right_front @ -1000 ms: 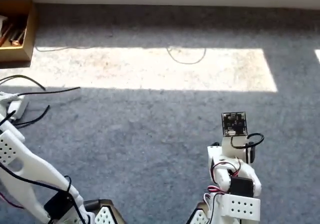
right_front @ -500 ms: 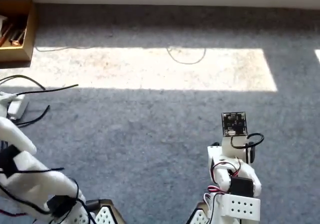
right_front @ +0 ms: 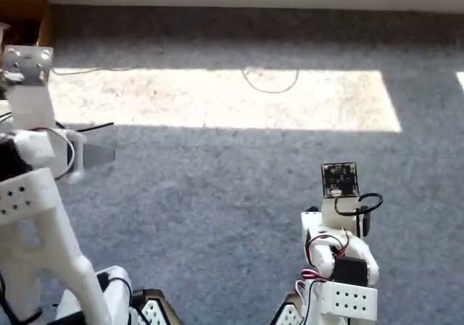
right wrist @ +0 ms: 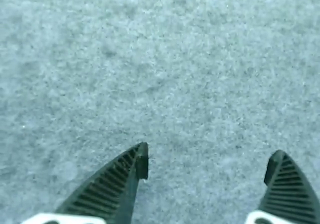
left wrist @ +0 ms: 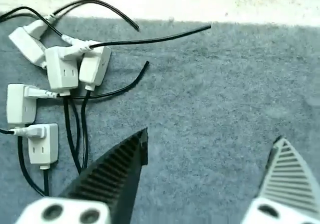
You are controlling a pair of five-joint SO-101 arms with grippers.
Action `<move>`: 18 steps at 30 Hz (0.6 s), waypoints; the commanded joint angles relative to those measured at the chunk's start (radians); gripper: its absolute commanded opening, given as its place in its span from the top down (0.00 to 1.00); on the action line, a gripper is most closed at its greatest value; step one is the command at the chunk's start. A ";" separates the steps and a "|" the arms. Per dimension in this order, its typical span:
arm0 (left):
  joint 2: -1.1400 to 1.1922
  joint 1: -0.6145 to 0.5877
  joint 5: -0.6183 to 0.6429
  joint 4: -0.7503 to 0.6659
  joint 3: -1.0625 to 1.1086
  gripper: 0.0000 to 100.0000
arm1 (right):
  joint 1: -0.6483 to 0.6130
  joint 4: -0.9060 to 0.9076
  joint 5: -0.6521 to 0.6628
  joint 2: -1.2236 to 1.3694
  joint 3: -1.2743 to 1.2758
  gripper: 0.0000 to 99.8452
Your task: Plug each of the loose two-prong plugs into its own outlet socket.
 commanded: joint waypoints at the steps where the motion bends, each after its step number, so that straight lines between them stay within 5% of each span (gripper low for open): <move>1: -0.259 0.044 -0.002 -0.292 0.504 0.63 | 0.021 -0.019 -0.008 -0.042 0.002 0.64; 6: -0.625 0.102 -0.003 -0.578 0.975 0.63 | 0.081 -0.001 -0.008 -0.259 0.088 0.64; 14: -1.061 0.154 -0.002 -0.582 1.342 0.63 | 0.036 -0.015 -0.011 -0.260 0.125 0.64; 18: -1.162 0.157 -0.002 -0.537 1.356 0.63 | 0.002 -0.087 -0.015 -0.249 0.185 0.64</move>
